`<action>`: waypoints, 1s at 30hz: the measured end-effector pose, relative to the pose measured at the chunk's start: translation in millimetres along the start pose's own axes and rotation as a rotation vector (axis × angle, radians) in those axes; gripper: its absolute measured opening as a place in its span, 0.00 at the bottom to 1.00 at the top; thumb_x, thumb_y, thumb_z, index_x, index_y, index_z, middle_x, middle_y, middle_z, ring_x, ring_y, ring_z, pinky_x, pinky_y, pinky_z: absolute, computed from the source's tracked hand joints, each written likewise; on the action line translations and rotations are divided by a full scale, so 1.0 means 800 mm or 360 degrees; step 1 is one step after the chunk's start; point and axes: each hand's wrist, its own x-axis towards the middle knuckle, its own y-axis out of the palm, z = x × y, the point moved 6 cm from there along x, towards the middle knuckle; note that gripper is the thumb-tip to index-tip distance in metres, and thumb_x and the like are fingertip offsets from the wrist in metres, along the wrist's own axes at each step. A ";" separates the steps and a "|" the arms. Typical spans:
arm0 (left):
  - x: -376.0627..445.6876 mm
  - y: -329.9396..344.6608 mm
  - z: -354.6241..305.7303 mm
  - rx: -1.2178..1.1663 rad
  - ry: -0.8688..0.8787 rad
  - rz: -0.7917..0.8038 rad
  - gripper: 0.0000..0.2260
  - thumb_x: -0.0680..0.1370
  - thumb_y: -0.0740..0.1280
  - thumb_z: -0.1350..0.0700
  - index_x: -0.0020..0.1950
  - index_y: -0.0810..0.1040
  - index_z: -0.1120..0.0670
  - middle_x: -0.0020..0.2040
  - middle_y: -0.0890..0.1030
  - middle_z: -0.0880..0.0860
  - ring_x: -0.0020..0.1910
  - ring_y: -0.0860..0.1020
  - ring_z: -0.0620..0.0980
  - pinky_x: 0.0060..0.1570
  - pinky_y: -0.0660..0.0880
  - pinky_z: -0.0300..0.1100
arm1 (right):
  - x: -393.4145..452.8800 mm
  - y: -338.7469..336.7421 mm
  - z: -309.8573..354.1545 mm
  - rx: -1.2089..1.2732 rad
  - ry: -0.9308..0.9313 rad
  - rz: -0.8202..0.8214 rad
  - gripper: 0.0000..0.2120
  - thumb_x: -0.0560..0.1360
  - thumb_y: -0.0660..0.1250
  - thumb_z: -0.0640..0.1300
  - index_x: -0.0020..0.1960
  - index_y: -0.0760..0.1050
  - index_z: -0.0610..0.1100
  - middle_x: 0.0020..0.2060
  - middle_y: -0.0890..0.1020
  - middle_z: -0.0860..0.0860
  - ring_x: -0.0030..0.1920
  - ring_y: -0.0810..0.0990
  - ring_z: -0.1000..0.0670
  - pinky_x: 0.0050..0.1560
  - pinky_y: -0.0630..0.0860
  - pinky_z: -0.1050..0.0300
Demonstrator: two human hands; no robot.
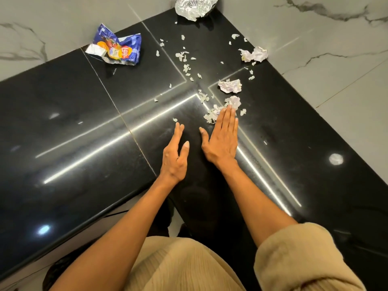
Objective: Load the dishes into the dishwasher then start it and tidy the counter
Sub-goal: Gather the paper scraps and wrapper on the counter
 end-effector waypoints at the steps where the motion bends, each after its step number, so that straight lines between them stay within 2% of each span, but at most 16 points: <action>1: 0.003 -0.006 0.002 0.0006 0.0009 -0.0004 0.27 0.83 0.58 0.55 0.81 0.55 0.55 0.79 0.64 0.52 0.77 0.61 0.42 0.77 0.58 0.41 | 0.001 -0.001 0.010 0.0011 -0.0031 -0.0015 0.42 0.82 0.50 0.63 0.81 0.41 0.34 0.81 0.42 0.37 0.81 0.39 0.41 0.80 0.46 0.42; 5: 0.027 -0.048 0.014 0.0034 -0.0009 -0.0128 0.27 0.82 0.58 0.54 0.80 0.58 0.59 0.78 0.64 0.52 0.77 0.62 0.44 0.76 0.59 0.41 | -0.010 0.014 0.093 0.0082 -0.0375 0.0043 0.39 0.82 0.52 0.58 0.81 0.43 0.34 0.81 0.44 0.38 0.81 0.40 0.41 0.80 0.45 0.42; 8: 0.044 -0.084 0.035 0.0095 -0.0143 -0.0171 0.28 0.82 0.57 0.51 0.81 0.55 0.58 0.80 0.60 0.53 0.78 0.58 0.45 0.77 0.56 0.40 | -0.008 0.040 0.162 0.0039 -0.0633 0.0211 0.35 0.81 0.43 0.56 0.82 0.43 0.36 0.81 0.44 0.41 0.81 0.39 0.44 0.80 0.45 0.44; 11: 0.060 -0.096 0.048 0.0155 -0.0190 -0.0076 0.31 0.82 0.56 0.47 0.82 0.50 0.56 0.81 0.54 0.52 0.79 0.53 0.44 0.79 0.53 0.44 | 0.010 0.054 0.195 -0.0037 -0.0792 0.0364 0.35 0.79 0.38 0.55 0.82 0.42 0.39 0.82 0.43 0.43 0.81 0.38 0.46 0.80 0.43 0.46; 13: 0.078 -0.108 0.052 0.0160 -0.0210 -0.0066 0.32 0.81 0.55 0.45 0.82 0.49 0.55 0.81 0.54 0.51 0.77 0.54 0.37 0.78 0.54 0.44 | 0.036 0.058 0.207 -0.0070 -0.0863 0.0399 0.37 0.78 0.37 0.56 0.82 0.45 0.39 0.82 0.44 0.43 0.81 0.40 0.46 0.80 0.41 0.47; 15: 0.092 -0.118 0.054 0.0130 -0.0250 -0.0059 0.32 0.81 0.55 0.44 0.82 0.48 0.53 0.81 0.55 0.50 0.72 0.56 0.28 0.77 0.55 0.43 | 0.070 0.060 0.203 -0.0087 -0.0802 0.0380 0.37 0.79 0.38 0.59 0.82 0.46 0.38 0.82 0.45 0.43 0.81 0.42 0.46 0.80 0.41 0.47; 16: 0.098 -0.124 0.055 0.0126 -0.0260 -0.0059 0.32 0.81 0.55 0.44 0.82 0.48 0.52 0.81 0.56 0.50 0.73 0.56 0.30 0.77 0.56 0.43 | 0.088 0.059 0.195 -0.0096 -0.0689 0.0320 0.37 0.81 0.40 0.61 0.82 0.47 0.38 0.82 0.47 0.43 0.82 0.43 0.46 0.80 0.41 0.46; 18: 0.107 -0.143 0.063 0.0107 -0.0269 -0.0083 0.31 0.82 0.55 0.44 0.82 0.49 0.51 0.80 0.58 0.49 0.78 0.57 0.41 0.78 0.56 0.46 | 0.118 0.052 0.174 -0.0082 -0.0348 0.0181 0.39 0.82 0.44 0.63 0.81 0.50 0.36 0.81 0.51 0.41 0.81 0.47 0.44 0.80 0.43 0.44; 20: 0.113 -0.168 0.074 0.0093 -0.0268 -0.0157 0.29 0.82 0.56 0.47 0.82 0.53 0.52 0.80 0.60 0.48 0.78 0.58 0.44 0.78 0.57 0.47 | 0.130 0.049 0.167 -0.0086 -0.0164 0.0115 0.39 0.82 0.45 0.64 0.81 0.49 0.35 0.81 0.51 0.40 0.81 0.46 0.43 0.80 0.45 0.43; 22: 0.118 -0.192 0.083 0.0074 -0.0252 -0.0221 0.27 0.82 0.57 0.49 0.81 0.57 0.53 0.79 0.63 0.49 0.78 0.60 0.44 0.77 0.59 0.48 | 0.126 0.050 0.195 -0.0070 -0.0319 0.0079 0.38 0.83 0.47 0.62 0.81 0.48 0.35 0.81 0.50 0.40 0.82 0.45 0.43 0.80 0.46 0.43; 25: 0.132 -0.214 0.092 0.0033 -0.0198 -0.0253 0.28 0.82 0.59 0.51 0.81 0.56 0.55 0.78 0.65 0.52 0.77 0.63 0.44 0.75 0.63 0.47 | 0.112 0.069 0.264 0.0034 -0.0620 0.0134 0.36 0.83 0.50 0.59 0.81 0.50 0.36 0.81 0.50 0.40 0.82 0.46 0.43 0.80 0.46 0.43; 28: 0.159 -0.234 0.100 -0.0047 -0.0228 -0.0285 0.32 0.80 0.61 0.55 0.81 0.51 0.55 0.79 0.63 0.53 0.76 0.63 0.44 0.74 0.65 0.44 | 0.109 0.090 0.312 0.0085 -0.0640 0.0264 0.36 0.82 0.45 0.59 0.82 0.50 0.37 0.81 0.49 0.41 0.82 0.45 0.44 0.80 0.48 0.43; 30: 0.182 -0.247 0.108 -0.0097 -0.0273 -0.0306 0.34 0.80 0.62 0.59 0.82 0.48 0.55 0.79 0.61 0.54 0.75 0.64 0.44 0.73 0.66 0.45 | 0.119 0.095 0.314 0.0055 -0.0611 0.0290 0.36 0.82 0.45 0.60 0.82 0.49 0.38 0.82 0.48 0.42 0.82 0.44 0.45 0.80 0.47 0.44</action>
